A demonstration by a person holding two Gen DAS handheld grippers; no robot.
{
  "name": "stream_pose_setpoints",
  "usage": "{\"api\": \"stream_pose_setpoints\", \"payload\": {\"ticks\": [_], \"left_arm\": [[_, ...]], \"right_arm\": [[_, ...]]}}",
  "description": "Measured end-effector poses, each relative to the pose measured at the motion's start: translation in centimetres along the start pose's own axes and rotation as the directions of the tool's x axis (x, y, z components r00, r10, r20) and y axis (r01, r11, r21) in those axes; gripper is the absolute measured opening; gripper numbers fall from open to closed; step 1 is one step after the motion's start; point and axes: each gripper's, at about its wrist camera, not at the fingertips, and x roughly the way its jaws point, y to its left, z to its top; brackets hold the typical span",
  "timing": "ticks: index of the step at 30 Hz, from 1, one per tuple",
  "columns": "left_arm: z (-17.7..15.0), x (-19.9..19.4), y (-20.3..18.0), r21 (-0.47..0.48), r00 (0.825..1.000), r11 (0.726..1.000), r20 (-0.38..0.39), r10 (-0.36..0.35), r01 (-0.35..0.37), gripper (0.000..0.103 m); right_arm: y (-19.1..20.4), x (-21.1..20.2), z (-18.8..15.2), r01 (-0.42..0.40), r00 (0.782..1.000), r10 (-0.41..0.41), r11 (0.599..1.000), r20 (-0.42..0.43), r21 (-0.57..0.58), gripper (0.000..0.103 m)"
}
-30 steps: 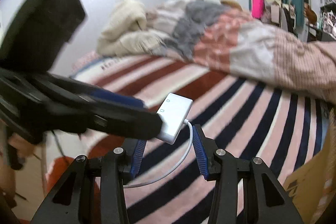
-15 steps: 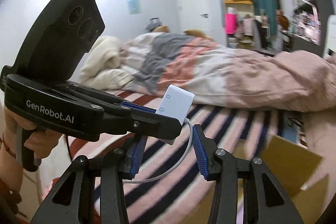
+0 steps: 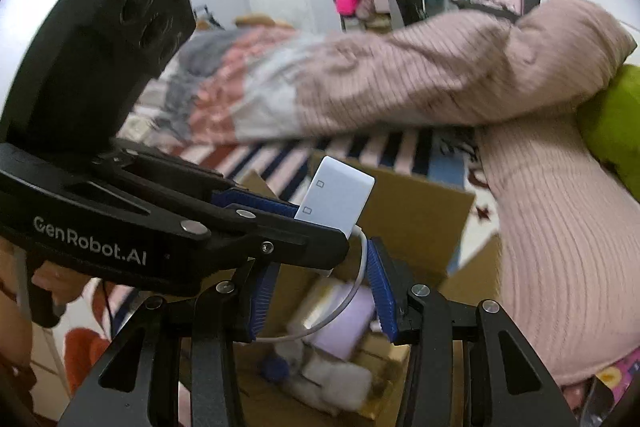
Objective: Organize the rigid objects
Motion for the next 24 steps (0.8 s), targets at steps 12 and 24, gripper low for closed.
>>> {"api": "stream_pose_setpoints", "payload": {"ticks": [12,24], "left_arm": [[-1.7,-3.0,-0.7,0.035,0.99,0.993,0.087,0.107,-0.111,0.068],[-6.9,-12.0,-1.1,-0.077,0.845,0.926,0.387,0.37,-0.37,0.088]], "right_arm": [[0.7,-0.1,-1.1,0.001,0.999,-0.002,1.0,-0.045,-0.031,0.05],[3.5,-3.6,0.1,-0.042,0.991,0.054,0.994,0.119,-0.105,0.087]]}}
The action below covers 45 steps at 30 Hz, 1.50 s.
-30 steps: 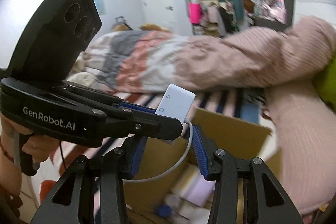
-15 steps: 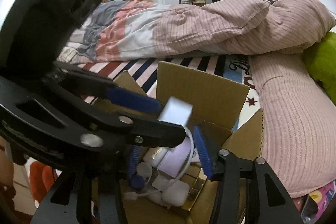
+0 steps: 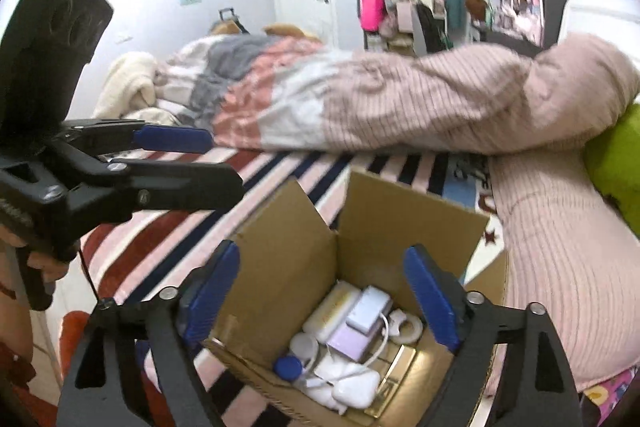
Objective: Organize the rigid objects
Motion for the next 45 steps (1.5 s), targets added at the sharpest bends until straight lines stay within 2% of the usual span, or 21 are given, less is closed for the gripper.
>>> {"api": "stream_pose_setpoints", "payload": {"ticks": [3,6,13,29,45], "left_arm": [[-0.7,-1.7,0.6,-0.01,0.995,0.996,0.046,0.09,-0.09,0.088],[-1.6,-3.1,1.4,-0.031,0.984,0.987,0.082,0.157,-0.155,0.088],[-3.3,-4.9,2.7,-0.063,0.967,0.974,0.12,0.225,-0.219,0.088],[-4.4,-5.7,3.3,-0.082,0.952,0.958,0.122,0.283,-0.274,0.088],[-4.6,-5.7,3.6,-0.082,0.947,0.952,0.113,0.302,-0.294,0.088]], "right_arm": [[0.9,-1.0,0.5,-0.015,0.999,0.015,1.0,0.037,-0.012,0.094],[1.5,-1.9,0.8,-0.031,0.996,0.033,0.999,0.081,-0.027,0.095],[2.5,-3.0,0.7,-0.017,0.99,0.023,0.999,0.138,-0.043,0.099],[3.0,-3.3,0.4,-0.008,0.988,0.016,0.999,0.152,-0.052,0.099],[3.8,-2.6,0.3,-0.01,0.99,0.016,0.999,0.142,-0.046,0.099]]}}
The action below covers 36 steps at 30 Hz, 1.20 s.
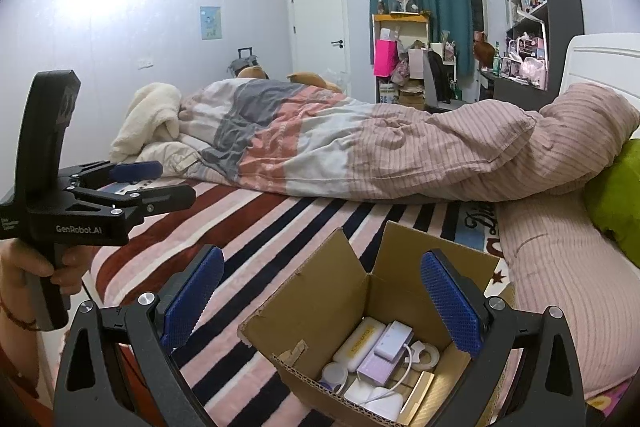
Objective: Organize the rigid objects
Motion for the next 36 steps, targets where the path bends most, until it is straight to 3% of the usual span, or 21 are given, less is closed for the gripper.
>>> {"api": "stream_pose_setpoints", "payload": {"ticks": [36], "left_arm": [[-0.7,1.3,0.8,-0.004,0.999,1.0,-0.031,-0.021,0.021,0.088]], "right_arm": [[-0.4,0.0,-1.2,0.019,1.0,-0.018,0.999,-0.013,0.041,0.099]]}}
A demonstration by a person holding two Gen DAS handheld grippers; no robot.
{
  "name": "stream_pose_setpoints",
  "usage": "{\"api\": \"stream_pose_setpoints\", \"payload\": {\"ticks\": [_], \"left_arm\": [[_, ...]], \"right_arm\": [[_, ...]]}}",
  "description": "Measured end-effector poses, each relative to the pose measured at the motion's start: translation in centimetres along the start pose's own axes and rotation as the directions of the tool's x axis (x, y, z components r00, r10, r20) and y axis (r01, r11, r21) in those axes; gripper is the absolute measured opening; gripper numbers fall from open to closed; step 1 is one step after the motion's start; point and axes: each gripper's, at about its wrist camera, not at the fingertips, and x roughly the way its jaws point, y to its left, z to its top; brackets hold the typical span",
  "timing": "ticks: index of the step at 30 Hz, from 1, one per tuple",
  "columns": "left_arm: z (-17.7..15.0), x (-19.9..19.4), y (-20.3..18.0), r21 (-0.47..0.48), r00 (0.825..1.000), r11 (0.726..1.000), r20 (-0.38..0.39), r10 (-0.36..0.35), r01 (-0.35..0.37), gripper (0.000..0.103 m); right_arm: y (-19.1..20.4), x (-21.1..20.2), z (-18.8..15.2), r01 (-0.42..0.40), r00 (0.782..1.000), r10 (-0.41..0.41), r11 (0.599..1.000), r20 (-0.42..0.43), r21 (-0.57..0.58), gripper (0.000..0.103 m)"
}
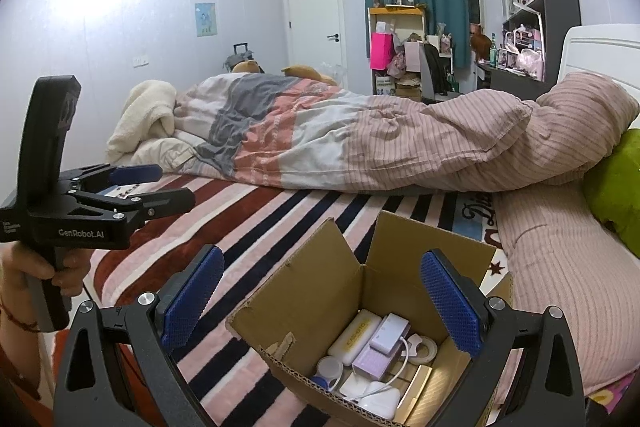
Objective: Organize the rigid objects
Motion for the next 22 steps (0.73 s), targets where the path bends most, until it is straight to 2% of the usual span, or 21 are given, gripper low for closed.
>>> {"api": "stream_pose_setpoints", "payload": {"ticks": [22], "left_arm": [[-0.24,0.14,0.43,0.0,1.0,1.0,-0.007,0.005,-0.005,0.088]], "right_arm": [[0.14,0.71,0.56,-0.024,1.0,0.024,1.0,-0.004,-0.013,0.099]]}}
